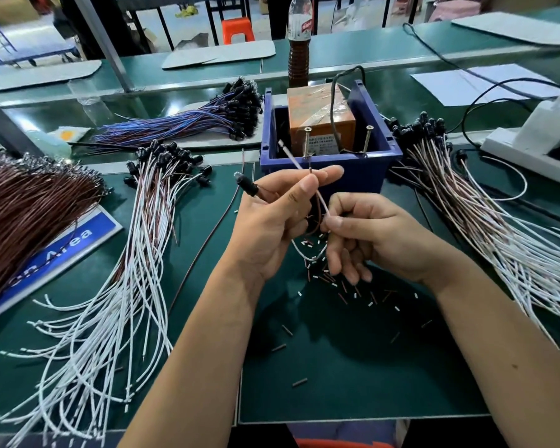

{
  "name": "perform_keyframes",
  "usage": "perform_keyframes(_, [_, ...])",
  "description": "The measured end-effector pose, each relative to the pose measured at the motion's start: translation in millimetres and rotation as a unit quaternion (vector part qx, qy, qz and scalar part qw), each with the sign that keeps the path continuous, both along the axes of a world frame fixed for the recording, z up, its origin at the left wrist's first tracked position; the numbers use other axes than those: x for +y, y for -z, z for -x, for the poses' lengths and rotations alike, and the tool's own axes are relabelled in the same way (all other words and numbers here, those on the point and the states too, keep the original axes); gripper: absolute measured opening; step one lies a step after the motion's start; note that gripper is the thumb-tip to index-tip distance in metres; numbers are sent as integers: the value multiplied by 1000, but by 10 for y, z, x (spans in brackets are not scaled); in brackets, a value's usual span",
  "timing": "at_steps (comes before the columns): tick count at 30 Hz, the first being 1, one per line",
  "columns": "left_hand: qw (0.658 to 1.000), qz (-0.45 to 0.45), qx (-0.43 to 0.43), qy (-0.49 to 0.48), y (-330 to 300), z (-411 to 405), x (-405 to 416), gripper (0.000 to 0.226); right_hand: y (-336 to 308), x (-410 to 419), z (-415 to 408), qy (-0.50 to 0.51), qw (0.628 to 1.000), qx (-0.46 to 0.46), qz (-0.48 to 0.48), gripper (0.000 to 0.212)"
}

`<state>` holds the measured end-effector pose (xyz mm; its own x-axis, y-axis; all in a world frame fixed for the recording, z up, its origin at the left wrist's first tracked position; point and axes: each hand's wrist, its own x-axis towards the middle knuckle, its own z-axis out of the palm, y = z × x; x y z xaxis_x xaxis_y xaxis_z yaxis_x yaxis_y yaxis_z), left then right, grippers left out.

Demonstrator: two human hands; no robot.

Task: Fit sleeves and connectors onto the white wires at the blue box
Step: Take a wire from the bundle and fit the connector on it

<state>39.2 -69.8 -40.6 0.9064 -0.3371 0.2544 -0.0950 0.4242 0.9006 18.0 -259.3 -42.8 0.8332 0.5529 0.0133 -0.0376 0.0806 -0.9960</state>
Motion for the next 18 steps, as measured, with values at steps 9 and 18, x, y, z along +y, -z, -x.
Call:
perform_keyframes(9, [990, 3, 51, 135, -2, 16, 63, 12, -13, -53, 17, -64, 994, -48, 74, 12])
perform_keyframes(18, [952, -2, 98, 291, -10, 69, 29, 20, 2, -85, -35, 82, 992, -46, -80, 22])
